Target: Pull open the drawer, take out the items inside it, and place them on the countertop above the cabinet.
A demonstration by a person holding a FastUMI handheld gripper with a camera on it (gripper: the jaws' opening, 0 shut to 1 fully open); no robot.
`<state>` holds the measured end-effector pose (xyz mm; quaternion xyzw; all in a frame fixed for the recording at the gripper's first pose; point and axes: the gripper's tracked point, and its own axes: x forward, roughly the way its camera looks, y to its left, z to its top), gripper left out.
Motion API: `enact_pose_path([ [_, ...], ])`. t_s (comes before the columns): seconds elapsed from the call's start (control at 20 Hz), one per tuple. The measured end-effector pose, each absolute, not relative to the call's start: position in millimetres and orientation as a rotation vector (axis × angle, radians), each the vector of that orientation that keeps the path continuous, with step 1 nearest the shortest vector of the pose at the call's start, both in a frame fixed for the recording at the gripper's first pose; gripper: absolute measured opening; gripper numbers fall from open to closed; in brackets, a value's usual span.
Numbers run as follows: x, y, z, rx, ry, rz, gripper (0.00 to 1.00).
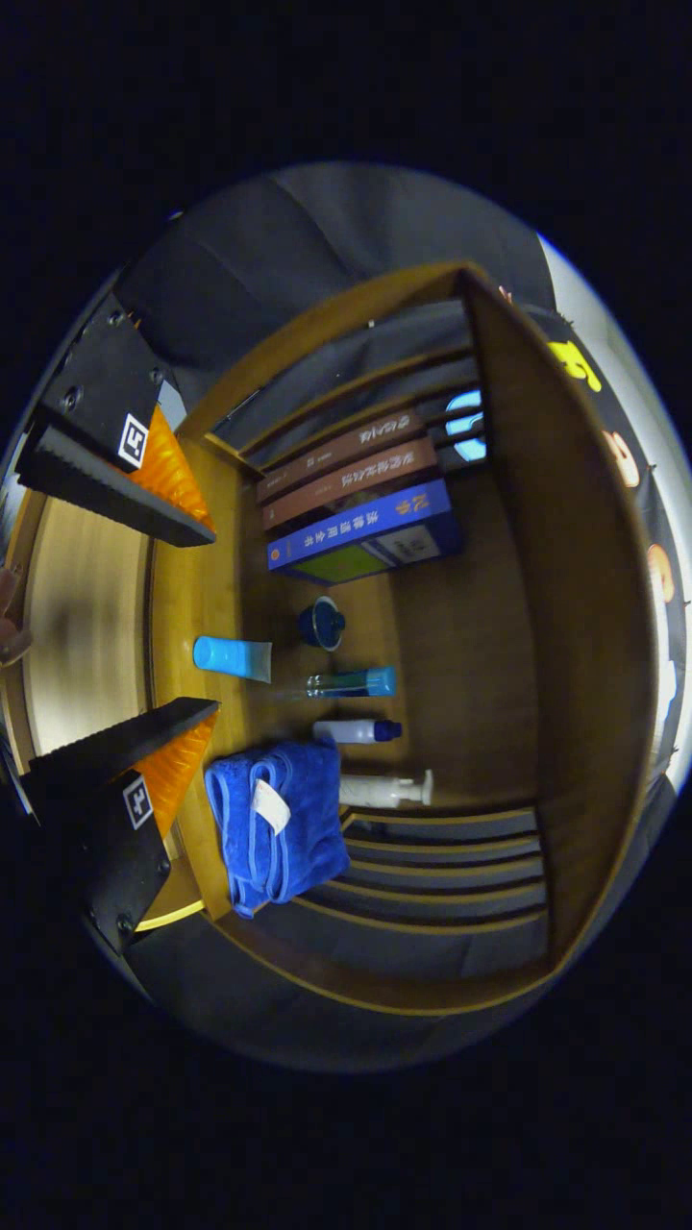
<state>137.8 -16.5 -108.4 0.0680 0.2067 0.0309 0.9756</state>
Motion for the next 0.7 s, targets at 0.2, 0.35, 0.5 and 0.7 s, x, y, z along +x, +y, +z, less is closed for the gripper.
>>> enact_pose_path([
  [0.2, 83.4, -20.2, -114.8, 0.141, 0.325, 0.082, 1.0],
  [0.35, 48.8, -21.5, -140.4, 0.157, 0.299, 0.096, 0.99],
  [0.5, 13.0, -23.8, -174.9, 0.151, 0.296, 0.095, 1.0],
  [0.7, -25.1, -28.2, -217.5, 0.162, 0.307, 0.074, 1.0],
])
